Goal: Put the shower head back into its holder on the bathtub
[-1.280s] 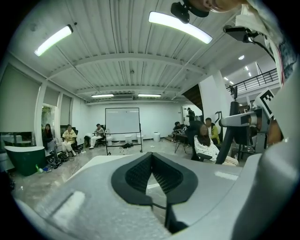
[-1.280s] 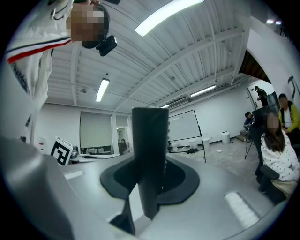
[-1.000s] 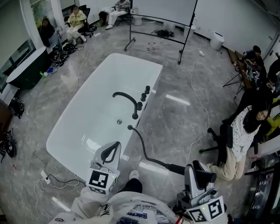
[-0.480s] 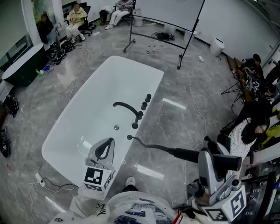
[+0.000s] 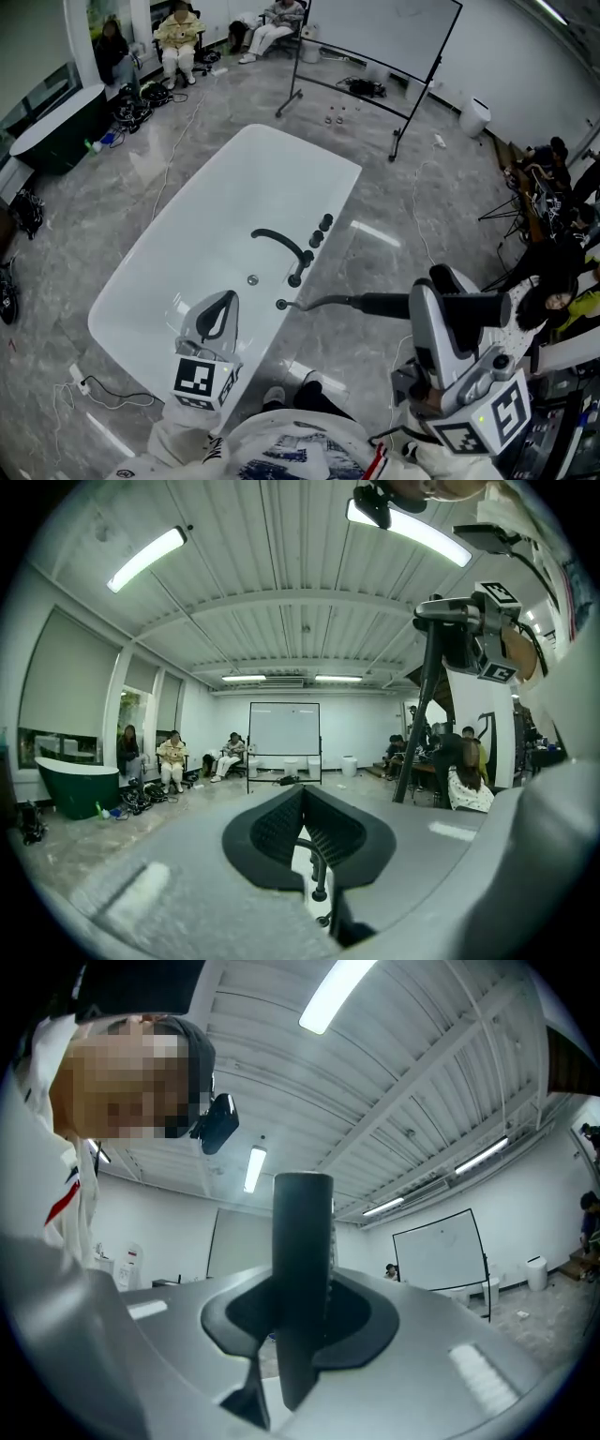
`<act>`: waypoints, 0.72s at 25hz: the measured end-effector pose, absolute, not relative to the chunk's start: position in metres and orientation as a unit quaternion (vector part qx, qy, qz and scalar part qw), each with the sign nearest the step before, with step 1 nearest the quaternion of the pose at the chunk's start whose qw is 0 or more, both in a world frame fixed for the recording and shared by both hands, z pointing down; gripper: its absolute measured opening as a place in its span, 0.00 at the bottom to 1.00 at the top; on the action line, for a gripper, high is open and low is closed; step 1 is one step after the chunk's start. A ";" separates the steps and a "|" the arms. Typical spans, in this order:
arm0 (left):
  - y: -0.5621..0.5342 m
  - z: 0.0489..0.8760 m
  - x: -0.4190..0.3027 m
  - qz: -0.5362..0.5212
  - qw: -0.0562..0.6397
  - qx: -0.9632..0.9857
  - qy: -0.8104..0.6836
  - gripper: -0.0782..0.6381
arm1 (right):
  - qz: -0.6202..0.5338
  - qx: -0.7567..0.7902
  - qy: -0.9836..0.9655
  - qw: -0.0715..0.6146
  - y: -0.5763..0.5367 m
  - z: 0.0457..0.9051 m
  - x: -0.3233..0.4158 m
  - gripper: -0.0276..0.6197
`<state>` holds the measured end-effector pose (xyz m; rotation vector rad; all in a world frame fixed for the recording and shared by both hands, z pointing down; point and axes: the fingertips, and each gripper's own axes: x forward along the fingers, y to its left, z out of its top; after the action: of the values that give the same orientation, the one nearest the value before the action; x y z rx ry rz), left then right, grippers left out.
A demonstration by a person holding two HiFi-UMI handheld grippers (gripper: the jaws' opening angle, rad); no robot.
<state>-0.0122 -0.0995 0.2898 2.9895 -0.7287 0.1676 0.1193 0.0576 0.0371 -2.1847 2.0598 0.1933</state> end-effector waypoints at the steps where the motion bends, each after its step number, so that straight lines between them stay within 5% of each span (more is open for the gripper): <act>1: -0.100 0.280 -0.013 0.051 0.024 0.969 -0.241 0.10 | 0.064 -0.723 0.685 0.064 0.053 0.042 0.118 0.20; 8: -0.096 0.219 0.004 0.045 -0.050 0.964 -0.258 0.10 | 0.030 -0.711 0.699 0.064 0.020 0.084 0.132 0.20; 18: -0.129 0.221 0.047 0.061 -0.037 0.944 -0.323 0.10 | 0.020 -0.649 0.758 0.063 -0.038 0.090 0.165 0.20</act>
<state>0.0470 -0.1290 0.2210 3.0358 -1.0391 0.1967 0.1648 -0.0385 0.0897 -1.9600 2.2902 0.0601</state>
